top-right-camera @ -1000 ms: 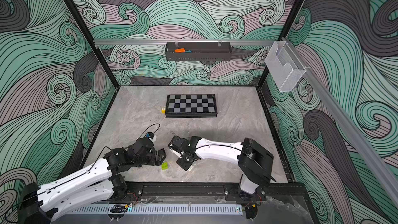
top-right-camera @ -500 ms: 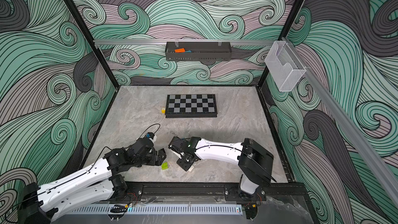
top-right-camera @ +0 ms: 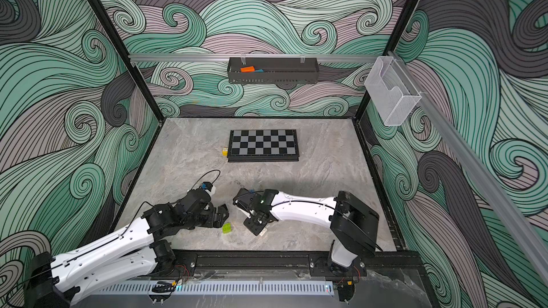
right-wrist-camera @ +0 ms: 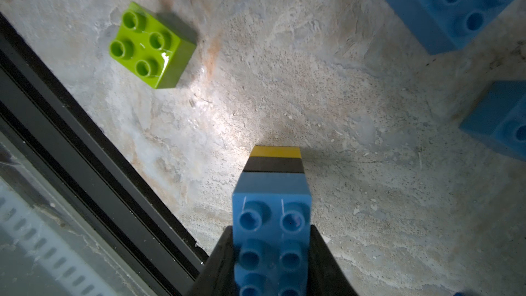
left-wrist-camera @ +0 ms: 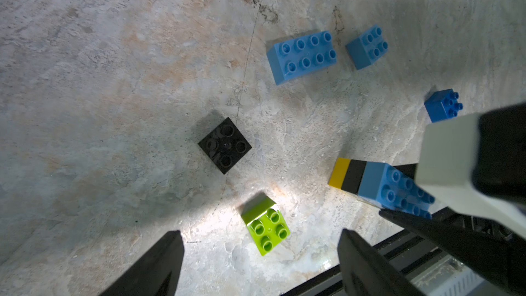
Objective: Assemble a giraffe with lego
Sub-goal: Assemble the lego brick with the lego brick.
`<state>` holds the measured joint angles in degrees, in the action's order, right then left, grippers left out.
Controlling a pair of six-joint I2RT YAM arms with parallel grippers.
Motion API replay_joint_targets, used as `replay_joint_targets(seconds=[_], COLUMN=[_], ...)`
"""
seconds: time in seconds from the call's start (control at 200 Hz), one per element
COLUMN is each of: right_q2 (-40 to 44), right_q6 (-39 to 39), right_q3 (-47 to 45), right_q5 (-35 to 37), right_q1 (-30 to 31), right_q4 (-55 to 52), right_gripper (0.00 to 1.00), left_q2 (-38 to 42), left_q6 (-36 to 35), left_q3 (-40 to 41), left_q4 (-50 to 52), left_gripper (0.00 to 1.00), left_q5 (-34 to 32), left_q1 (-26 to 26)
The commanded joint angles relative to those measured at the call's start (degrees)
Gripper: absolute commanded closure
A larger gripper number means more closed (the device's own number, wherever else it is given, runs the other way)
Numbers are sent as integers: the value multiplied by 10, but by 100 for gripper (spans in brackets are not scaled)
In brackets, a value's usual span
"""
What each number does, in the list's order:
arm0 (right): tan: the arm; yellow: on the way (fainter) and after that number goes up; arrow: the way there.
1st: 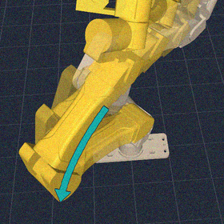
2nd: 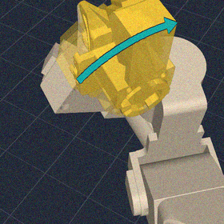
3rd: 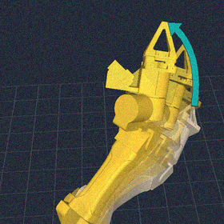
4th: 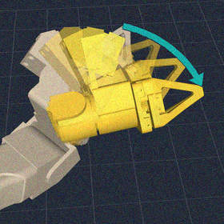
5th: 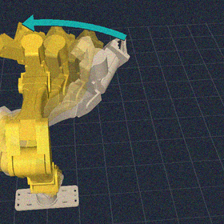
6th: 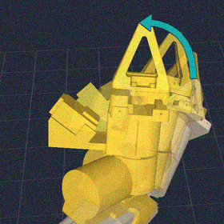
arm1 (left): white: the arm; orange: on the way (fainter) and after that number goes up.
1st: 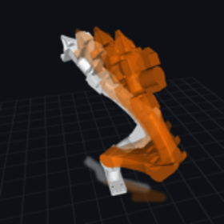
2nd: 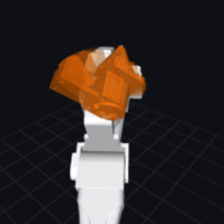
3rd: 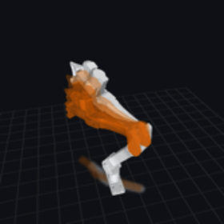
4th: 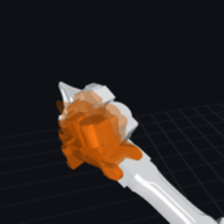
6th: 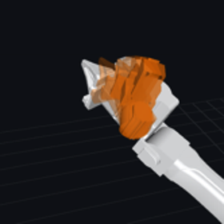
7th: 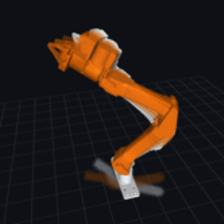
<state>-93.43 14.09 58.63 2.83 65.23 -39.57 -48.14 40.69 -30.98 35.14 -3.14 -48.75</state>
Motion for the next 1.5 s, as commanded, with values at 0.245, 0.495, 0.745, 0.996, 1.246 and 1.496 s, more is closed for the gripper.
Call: replay_joint_targets(seconds=[0.245, 0.495, 0.745, 0.996, 1.246, 1.496], right_q2=[-81, -58, -19, 31, 133, 330], right_q6=[7, 2, -14, -19, 0, 160], right_q3=[-58, -50, -24, -26, -61, -117], right_q5=[-31, 5, 46, 54, 22, -45], right_q1=[4, 4, 4, 4, 4, -47], right_q4=[-61, -60, -50, -13, 29, -28], right_gripper=[77, 68, 55, 36, 18, 27], left_q2=[12, 15, 1, 0, 2, -101], left_q6=[-6, -9, -18, -21, -41, -88], left_q3=[11, 13, 2, -1, -18, -126], left_q4=[2, 2, -5, -4, 11, -12], left_gripper=[11, 11, 11, 11, 10, 23], left_q5=[11, 14, 22, 23, 29, 87], left_q1=[7, 11, 18, 21, 22, 22])
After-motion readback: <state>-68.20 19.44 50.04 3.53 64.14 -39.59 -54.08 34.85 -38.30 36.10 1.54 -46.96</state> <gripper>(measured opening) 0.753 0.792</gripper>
